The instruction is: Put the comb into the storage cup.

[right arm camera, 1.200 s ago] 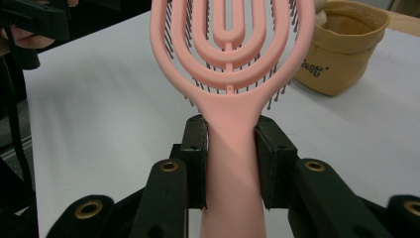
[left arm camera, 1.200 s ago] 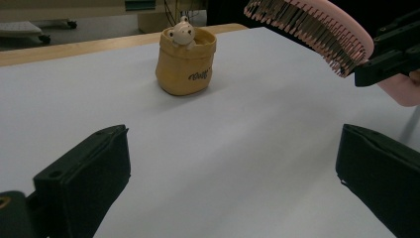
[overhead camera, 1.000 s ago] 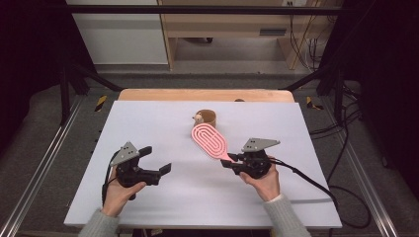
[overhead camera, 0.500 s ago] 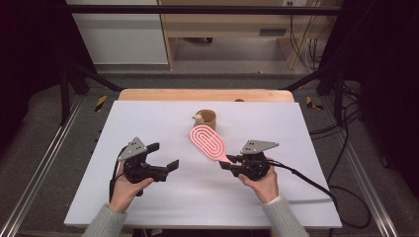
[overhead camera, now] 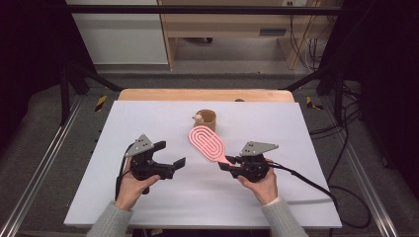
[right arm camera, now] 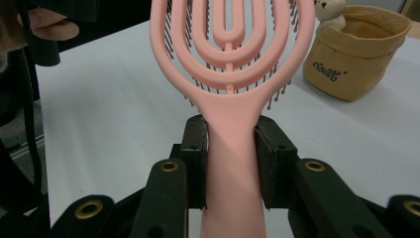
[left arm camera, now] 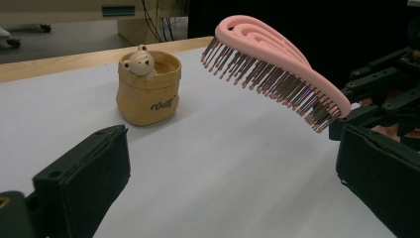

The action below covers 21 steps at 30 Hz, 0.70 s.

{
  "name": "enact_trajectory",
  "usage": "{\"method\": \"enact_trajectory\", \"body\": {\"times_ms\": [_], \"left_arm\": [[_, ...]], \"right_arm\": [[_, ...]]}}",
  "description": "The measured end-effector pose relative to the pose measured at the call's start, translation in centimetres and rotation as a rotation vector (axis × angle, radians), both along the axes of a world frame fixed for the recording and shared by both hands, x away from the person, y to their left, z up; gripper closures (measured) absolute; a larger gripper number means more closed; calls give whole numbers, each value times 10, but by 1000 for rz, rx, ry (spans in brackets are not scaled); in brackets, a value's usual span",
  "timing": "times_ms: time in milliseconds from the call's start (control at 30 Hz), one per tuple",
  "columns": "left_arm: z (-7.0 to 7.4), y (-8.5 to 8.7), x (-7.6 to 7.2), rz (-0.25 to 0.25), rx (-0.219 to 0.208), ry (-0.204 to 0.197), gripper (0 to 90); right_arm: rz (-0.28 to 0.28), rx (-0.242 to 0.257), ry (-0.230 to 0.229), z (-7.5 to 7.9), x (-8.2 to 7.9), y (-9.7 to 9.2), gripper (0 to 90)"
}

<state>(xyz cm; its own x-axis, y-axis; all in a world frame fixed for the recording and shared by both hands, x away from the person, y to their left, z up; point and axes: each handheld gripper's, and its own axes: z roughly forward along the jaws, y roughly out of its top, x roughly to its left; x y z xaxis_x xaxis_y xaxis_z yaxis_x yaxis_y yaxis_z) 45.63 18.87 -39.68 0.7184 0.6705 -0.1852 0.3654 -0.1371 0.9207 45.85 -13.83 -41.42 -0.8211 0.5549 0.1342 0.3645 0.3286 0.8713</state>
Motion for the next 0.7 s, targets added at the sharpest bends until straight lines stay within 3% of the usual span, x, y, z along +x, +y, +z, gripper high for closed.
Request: {"method": "enact_trajectory", "body": {"times_ms": [700], "left_arm": [[5, -23, 4, -22, -47, 26, 3]], "right_arm": [[-13, 26, -43, -1, -1, 1, 694]]}}
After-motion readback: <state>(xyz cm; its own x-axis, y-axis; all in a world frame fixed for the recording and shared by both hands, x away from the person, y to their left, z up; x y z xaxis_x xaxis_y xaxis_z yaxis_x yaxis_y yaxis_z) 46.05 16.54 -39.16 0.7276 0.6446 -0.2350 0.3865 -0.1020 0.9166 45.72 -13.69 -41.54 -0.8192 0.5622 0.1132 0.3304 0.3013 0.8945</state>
